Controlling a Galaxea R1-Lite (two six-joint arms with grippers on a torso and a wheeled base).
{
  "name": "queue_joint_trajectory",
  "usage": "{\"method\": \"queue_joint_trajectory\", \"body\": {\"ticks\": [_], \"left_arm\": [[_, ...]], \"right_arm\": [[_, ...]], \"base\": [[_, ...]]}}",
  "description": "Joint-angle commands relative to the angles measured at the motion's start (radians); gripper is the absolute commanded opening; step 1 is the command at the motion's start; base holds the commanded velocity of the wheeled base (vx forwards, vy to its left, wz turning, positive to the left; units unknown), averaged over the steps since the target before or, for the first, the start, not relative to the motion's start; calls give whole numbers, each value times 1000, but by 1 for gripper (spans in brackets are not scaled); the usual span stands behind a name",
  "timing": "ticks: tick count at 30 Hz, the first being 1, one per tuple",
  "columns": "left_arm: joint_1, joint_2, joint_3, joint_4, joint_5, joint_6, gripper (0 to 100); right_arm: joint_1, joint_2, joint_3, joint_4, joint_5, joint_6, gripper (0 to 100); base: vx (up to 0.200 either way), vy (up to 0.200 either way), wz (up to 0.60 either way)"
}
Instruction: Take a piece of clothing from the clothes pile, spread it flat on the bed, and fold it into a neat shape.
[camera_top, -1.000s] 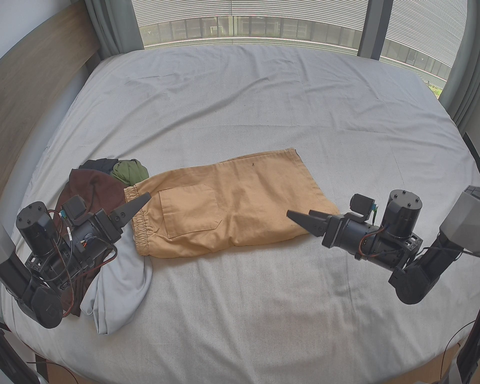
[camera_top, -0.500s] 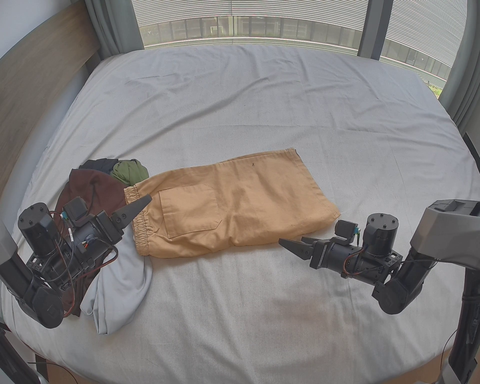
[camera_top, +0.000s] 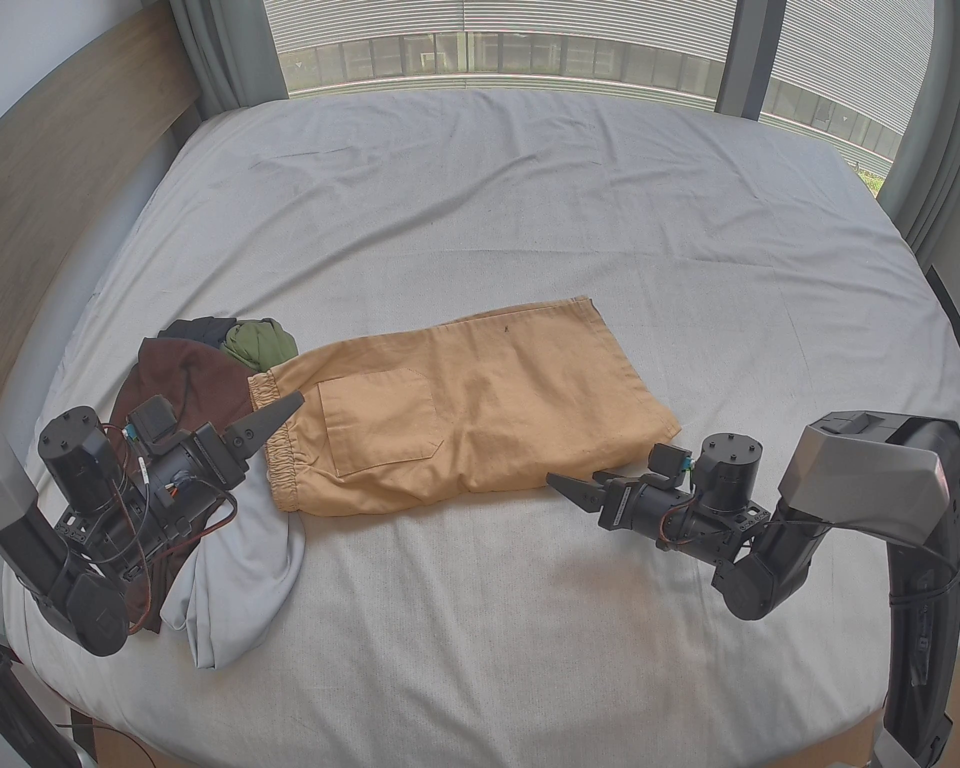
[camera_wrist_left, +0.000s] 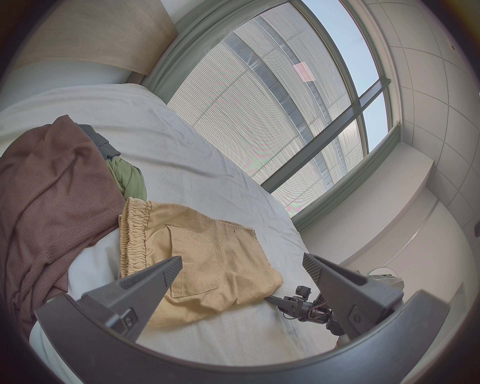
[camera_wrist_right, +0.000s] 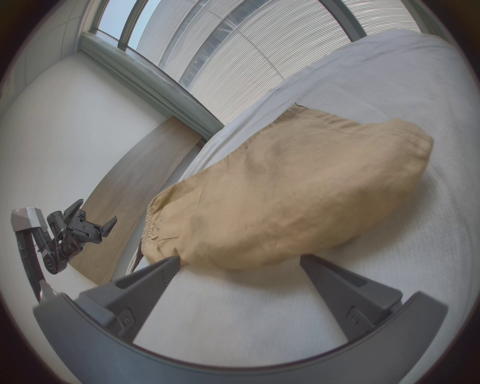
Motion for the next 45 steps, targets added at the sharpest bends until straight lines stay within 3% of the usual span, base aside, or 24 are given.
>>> {"method": "queue_joint_trajectory", "body": {"ticks": [1,16,27,28,45], "left_arm": [[1,3,0,0,0,0,100],[1,7,2,0,1,0,100],[0,8,3,0,1,0,100],[0,8,3,0,1,0,100],[1,13,3,0,0,-1,100]], "right_arm": [[10,60,-82,15,-10,3,100],[20,121,-375,226,-76,12,100],[27,121,-395,258,-110,38,100],[27,121,-395,258,-110,38,0],[40,-29,-208,246,-113,5,0]], "base": [[0,0,0],[0,0,0],[0,0,0],[0,0,0],[0,0,0]]}}
